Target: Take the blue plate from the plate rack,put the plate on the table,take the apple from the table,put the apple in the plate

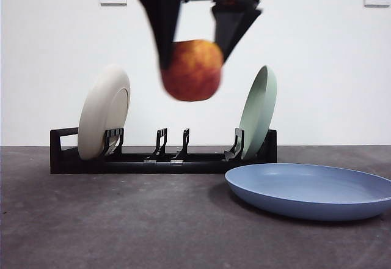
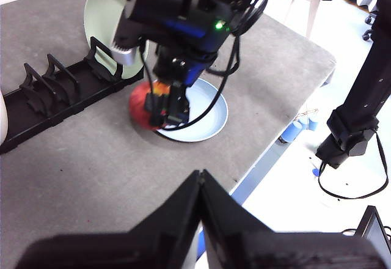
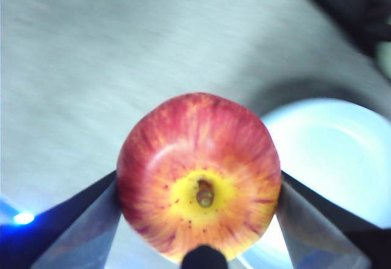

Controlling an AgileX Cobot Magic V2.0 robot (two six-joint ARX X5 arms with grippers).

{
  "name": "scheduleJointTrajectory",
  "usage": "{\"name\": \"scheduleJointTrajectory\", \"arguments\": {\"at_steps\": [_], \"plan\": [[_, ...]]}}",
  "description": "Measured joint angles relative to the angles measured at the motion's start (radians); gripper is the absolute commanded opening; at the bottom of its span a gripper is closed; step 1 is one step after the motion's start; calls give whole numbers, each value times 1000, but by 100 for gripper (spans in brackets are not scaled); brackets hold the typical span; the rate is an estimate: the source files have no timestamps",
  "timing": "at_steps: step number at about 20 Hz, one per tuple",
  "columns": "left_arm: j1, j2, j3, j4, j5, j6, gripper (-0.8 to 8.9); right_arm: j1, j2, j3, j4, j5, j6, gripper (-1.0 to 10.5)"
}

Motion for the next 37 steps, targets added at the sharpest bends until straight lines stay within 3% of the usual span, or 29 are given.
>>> {"name": "scheduleJointTrajectory", "arguments": {"at_steps": [3,7,12,18,29,37], "plan": [[0,0,0,0,-10,0,-8,-22,-57,-66,15,53,-1,1],[0,0,0,0,-14,0,-8,-84,-248,-351,175,80,8,-2],[0,0,0,0,-38,0,-8,-258,-409,-686,441,-84,96,-3],[0,8,0,0,-43,0,-8,-318,-407,-861,671,-89,126,-3],[0,34,0,1,-43,0,-4,-325,-352,-926,793,-36,138,16],[0,35,0,1,-43,0,-4,-325,-344,-926,796,-39,156,493]]}}
